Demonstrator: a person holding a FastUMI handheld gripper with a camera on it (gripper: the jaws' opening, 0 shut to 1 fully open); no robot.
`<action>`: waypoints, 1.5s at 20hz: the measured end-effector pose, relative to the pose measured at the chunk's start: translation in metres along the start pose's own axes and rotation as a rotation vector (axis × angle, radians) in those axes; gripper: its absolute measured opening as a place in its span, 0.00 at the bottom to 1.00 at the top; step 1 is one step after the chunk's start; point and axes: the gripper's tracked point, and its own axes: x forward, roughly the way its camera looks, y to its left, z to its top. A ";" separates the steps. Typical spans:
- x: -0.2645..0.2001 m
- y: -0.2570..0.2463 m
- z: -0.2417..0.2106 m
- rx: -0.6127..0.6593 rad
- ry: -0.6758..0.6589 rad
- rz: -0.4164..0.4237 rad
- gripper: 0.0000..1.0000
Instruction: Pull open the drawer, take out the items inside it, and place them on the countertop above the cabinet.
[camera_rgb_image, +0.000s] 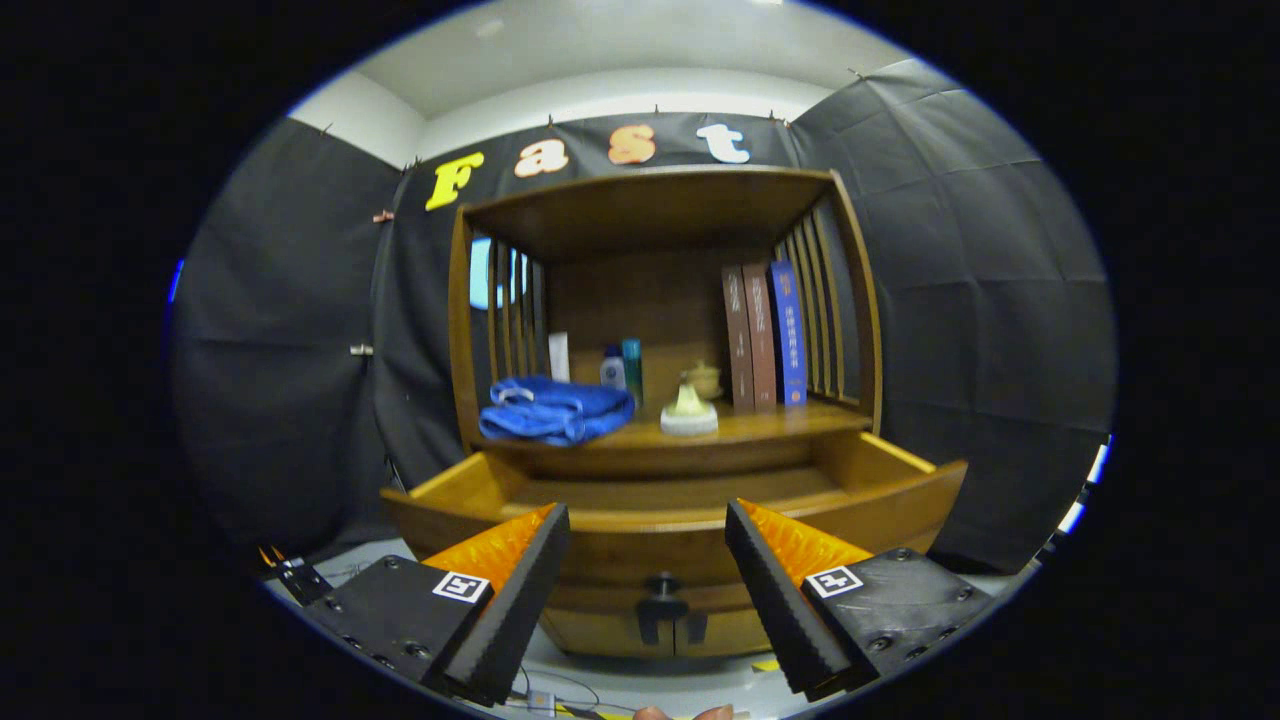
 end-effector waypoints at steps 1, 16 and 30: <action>0.005 -0.002 -0.013 -0.012 0.016 -0.013 0.99; 0.047 -0.013 -0.062 -0.021 0.086 -0.089 0.99; 0.116 -0.016 -0.045 -0.022 0.074 -0.090 0.99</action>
